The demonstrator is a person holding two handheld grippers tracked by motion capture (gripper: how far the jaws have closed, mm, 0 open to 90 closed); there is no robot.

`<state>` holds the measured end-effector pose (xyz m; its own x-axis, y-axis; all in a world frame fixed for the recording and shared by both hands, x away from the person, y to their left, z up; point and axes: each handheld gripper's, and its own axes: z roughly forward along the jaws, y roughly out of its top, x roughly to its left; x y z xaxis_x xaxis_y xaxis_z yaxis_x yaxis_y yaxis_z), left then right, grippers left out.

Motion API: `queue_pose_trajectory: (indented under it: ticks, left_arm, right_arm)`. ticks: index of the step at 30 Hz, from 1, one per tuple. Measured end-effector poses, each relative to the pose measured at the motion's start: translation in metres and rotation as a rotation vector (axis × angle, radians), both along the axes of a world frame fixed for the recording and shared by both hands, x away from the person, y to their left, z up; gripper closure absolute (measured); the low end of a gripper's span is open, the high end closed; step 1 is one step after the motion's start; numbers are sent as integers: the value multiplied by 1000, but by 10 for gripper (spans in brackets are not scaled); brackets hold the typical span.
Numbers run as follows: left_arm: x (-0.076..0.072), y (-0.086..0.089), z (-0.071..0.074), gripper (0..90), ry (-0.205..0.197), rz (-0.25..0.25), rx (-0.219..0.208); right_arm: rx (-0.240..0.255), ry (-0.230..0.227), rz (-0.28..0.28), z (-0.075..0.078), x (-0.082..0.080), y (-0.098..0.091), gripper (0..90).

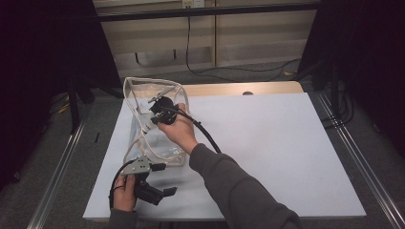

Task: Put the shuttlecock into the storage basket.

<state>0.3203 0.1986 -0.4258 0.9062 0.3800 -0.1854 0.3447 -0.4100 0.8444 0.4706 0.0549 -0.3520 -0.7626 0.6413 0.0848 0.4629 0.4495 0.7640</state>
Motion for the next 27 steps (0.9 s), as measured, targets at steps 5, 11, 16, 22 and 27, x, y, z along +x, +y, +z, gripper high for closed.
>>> queue_pose_trajectory:
  ticks: [5,11,16,22,27]
  left_arm:
    - [0,0,0,35,0,1,-1]
    - [0,0,0,35,-1,-1,3]
    - [0,1,0,35,-1,-1,3]
    - [0,0,0,35,1,-1,0]
    - [1,1,0,35,0,-2,9]
  right_arm:
    - [-5,-3,-8,-1,1,0,887]
    - [-12,-2,1,-3,2,2,886]
    - [-16,-2,7,-5,3,3,886]
    - [-18,-6,18,-8,2,6,885]
    - [-29,-3,31,-9,1,8,885]
